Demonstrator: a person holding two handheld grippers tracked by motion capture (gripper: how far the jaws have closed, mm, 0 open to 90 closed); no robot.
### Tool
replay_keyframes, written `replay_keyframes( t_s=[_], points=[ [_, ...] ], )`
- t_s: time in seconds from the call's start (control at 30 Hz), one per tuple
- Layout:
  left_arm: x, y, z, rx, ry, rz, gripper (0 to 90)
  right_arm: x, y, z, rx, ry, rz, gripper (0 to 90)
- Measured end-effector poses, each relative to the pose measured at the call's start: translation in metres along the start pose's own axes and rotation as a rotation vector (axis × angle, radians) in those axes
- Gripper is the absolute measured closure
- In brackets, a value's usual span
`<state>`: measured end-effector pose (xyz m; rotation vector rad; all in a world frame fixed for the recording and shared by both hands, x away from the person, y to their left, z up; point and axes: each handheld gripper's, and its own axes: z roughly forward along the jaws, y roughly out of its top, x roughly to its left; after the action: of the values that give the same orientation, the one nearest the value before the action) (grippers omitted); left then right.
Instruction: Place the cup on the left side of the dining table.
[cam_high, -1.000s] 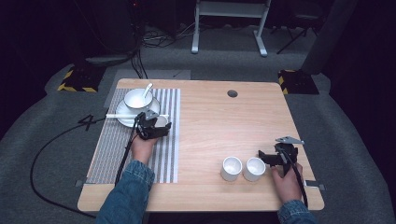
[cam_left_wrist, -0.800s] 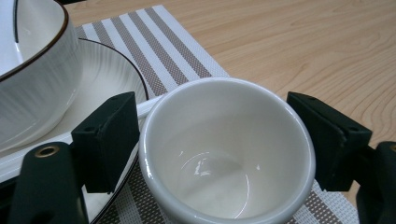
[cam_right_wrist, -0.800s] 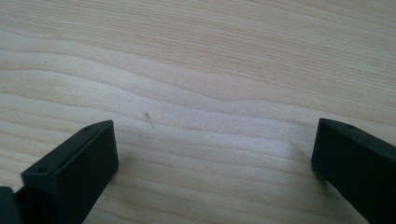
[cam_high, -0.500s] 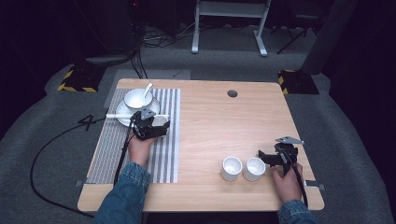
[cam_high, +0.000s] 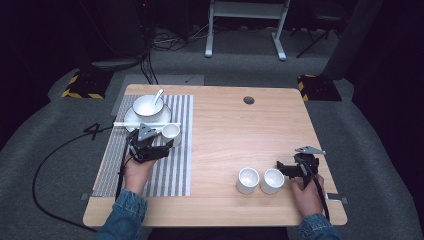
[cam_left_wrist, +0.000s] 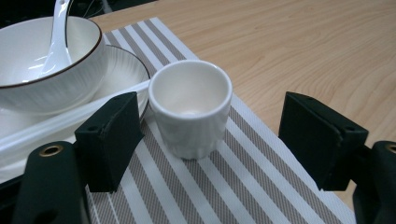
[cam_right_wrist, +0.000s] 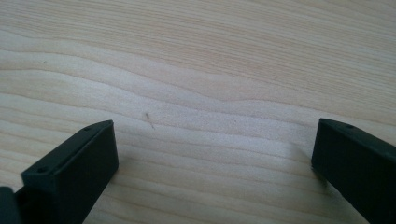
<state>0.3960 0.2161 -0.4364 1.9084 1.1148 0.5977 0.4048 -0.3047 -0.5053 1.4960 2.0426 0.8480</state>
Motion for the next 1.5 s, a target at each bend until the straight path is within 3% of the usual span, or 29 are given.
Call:
replay_keyframes(
  t_s=[0.4, 0.67, 1.17, 1.27, 1.5],
  points=[
    [-0.007, -0.012, -0.032, 0.000, -0.014, 0.008, 21.5, 0.000, 0.000, 0.001, -0.001, 0.002, -0.002, 0.4],
    [-0.010, -0.019, -0.051, 0.000, -0.055, -0.012, 21.3, 0.001, 0.000, 0.000, -0.001, 0.002, -0.001, 0.4],
    [-0.017, -0.030, -0.085, 0.012, -0.094, 0.042, 21.1, 0.001, 0.000, 0.000, -0.001, 0.003, -0.002, 0.4],
    [-0.018, -0.036, -0.090, 0.024, -0.097, 0.070, 21.0, 0.001, 0.000, 0.000, -0.001, 0.003, -0.002, 0.4],
    [-0.016, -0.054, -0.097, 0.037, -0.090, 0.067, 20.6, 0.001, 0.000, 0.000, -0.001, 0.003, -0.002, 0.4]
  ],
)
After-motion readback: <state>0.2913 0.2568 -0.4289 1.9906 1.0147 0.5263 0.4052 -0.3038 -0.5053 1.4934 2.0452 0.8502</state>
